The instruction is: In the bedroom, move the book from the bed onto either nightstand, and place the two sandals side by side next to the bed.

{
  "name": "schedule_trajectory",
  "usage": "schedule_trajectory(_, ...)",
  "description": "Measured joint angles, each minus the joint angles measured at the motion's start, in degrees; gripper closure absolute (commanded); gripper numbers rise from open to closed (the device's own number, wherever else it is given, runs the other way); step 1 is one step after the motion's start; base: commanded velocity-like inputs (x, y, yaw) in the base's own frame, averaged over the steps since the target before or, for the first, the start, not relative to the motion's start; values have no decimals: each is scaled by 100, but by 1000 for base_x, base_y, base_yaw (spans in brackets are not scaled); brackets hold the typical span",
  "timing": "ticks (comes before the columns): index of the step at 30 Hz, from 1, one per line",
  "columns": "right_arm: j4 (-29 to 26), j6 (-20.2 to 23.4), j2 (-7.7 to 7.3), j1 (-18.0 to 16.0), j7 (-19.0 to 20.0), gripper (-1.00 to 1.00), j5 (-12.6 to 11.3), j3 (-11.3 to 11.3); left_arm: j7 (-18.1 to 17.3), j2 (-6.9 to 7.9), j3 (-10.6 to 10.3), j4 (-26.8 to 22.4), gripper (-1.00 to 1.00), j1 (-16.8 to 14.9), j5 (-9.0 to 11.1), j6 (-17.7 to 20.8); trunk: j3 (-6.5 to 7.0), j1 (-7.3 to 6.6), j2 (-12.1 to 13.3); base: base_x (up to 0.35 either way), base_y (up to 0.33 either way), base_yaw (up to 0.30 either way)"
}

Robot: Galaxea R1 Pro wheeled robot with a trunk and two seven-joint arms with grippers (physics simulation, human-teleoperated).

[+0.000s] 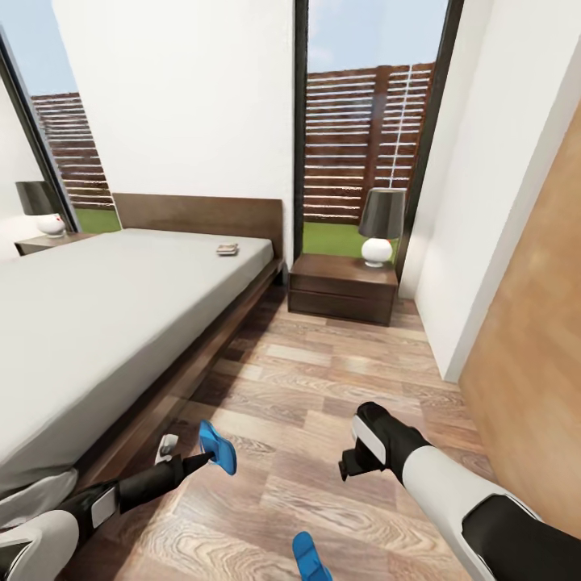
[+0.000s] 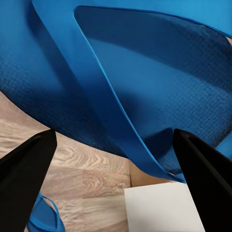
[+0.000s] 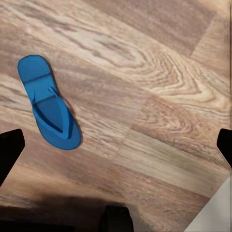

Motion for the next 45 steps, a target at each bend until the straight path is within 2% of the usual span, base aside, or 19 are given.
schedule_trajectory(5, -8, -17, 4, 0, 1, -100, -2, 20, -1, 3, 1, 0, 100, 0, 0, 0, 0, 0, 0, 150, -14, 0)
schedule_trajectory(14, -1, -510, 12, 0, 2, -100, 20, 60, -26, 20, 2, 0, 100, 0, 0, -2, 0, 2, 0, 43, -1, 0)
schedule_trajectory(17, 16, -550, 21, 0, 5, -100, 6, 60, -29, 22, 6, 0, 100, 0, 0, 3, 0, 2, 0, 3, 0, 0)
schedule_trajectory(19, 21, -557, 84, 0, 16, -100, -24, 56, -40, 30, 13, 0, 100, -1, 4, 15, 0, 2, 0, 1, 0, 0)
schedule_trajectory(21, 28, -556, 273, 0, 22, -100, -51, 43, -52, 40, 17, 1, 100, -1, 8, 54, 0, 1, 0, 0, 0, 0)
schedule_trajectory(24, 33, -545, 447, 0, 37, -100, -43, 36, -69, 49, 16, -2, 100, -1, 8, 170, 0, 1, 0, 0, 0, 0)
schedule_trajectory(26, 34, -541, 615, 0, 53, -100, -59, 32, -76, 53, 13, -7, 100, -1, 10, 411, 0, 1, 0, 0, 0, 0)
schedule_trajectory(28, 35, -541, 714, 0, 54, -100, -53, 30, -83, 54, 7, -13, 100, 0, 10, 567, -44, 7, -2, 0, 0, 0)
schedule_trajectory(31, 31, -534, 745, 1, 55, -100, -41, 37, -133, 58, 19, -30, 100, -1, 16, 687, -110, 15, -6, 0, 0, 0)
schedule_trajectory(33, 31, -531, 745, 1, 50, -100, -38, 43, -337, 65, 23, -36, 100, -1, 14, 730, -155, 20, -9, 0, 0, 0)
schedule_trajectory(35, 39, -530, 745, 1, 46, -100, -37, 50, -723, 69, 22, -40, 100, -1, -1, 735, -199, 25, -11, 0, 0, 0)
schedule_trajectory(37, 93, -533, 745, 1, 40, -100, -41, 61, -1277, 72, 8, -39, 100, -1, -24, 708, -243, 30, -14, 0, 0, 0)
schedule_trajectory(39, 139, -540, 745, 1, 40, -100, -42, 66, -1536, 73, -13, -36, 100, -1, -34, 696, -288, 35, -17, 0, 0, 0)
schedule_trajectory(45, 185, -575, 745, 1, 24, -100, -51, 74, -1783, 73, -20, -27, 100, -1, -41, 681, -421, 51, -25, 0, 0, 0)
